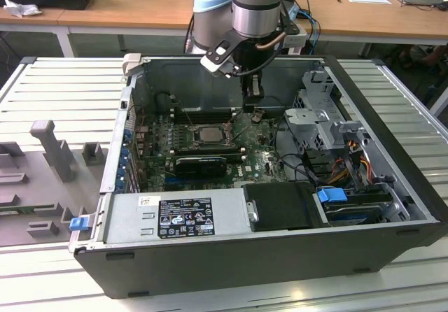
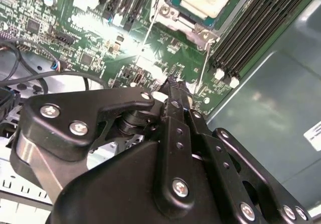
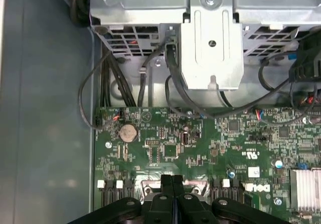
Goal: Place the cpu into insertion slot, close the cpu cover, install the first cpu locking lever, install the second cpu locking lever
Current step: 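Close the cpu cover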
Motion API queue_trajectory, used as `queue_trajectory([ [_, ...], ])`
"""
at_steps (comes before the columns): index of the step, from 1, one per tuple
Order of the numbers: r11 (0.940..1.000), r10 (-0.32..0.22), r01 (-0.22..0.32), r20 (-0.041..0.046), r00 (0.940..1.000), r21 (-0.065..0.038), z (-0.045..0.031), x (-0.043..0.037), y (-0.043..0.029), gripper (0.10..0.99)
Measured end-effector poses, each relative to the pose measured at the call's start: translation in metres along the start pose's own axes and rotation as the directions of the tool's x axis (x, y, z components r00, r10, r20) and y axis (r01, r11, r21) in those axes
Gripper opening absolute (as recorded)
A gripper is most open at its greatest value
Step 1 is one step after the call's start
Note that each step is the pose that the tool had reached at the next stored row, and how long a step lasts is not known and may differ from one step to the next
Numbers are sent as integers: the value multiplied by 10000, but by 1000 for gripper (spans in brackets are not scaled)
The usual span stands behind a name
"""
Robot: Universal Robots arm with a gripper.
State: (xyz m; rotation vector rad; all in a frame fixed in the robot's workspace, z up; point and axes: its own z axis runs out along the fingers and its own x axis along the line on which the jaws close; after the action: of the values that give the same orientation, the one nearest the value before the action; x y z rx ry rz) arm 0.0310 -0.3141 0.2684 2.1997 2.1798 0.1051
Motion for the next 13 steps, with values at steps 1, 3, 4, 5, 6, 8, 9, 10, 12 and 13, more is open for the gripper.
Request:
queue_trajectory([
  [1,10000,0,0,0,10000,0,1,0,12,106],
  [3,10000,1,-1,0,10000,0,4,0,51,106],
  [4,10000,1,-1,0,10000,0,6,1,71,106],
  [5,10000,1,-1,0,10000,0,6,1,80,106],
  [6,10000,0,0,0,10000,1,7,1,95,106],
  [8,10000,1,-1,2,10000,1,11,0,109,106],
  [9,10000,3,-3,1,10000,1,13,0,110,106],
  [10,10000,1,-1,1,10000,1,17,1,111,106],
  [12,10000,1,-1,0,10000,0,26,1,112,106],
  [13,10000,-1,1,1,10000,1,27,1,114,106],
])
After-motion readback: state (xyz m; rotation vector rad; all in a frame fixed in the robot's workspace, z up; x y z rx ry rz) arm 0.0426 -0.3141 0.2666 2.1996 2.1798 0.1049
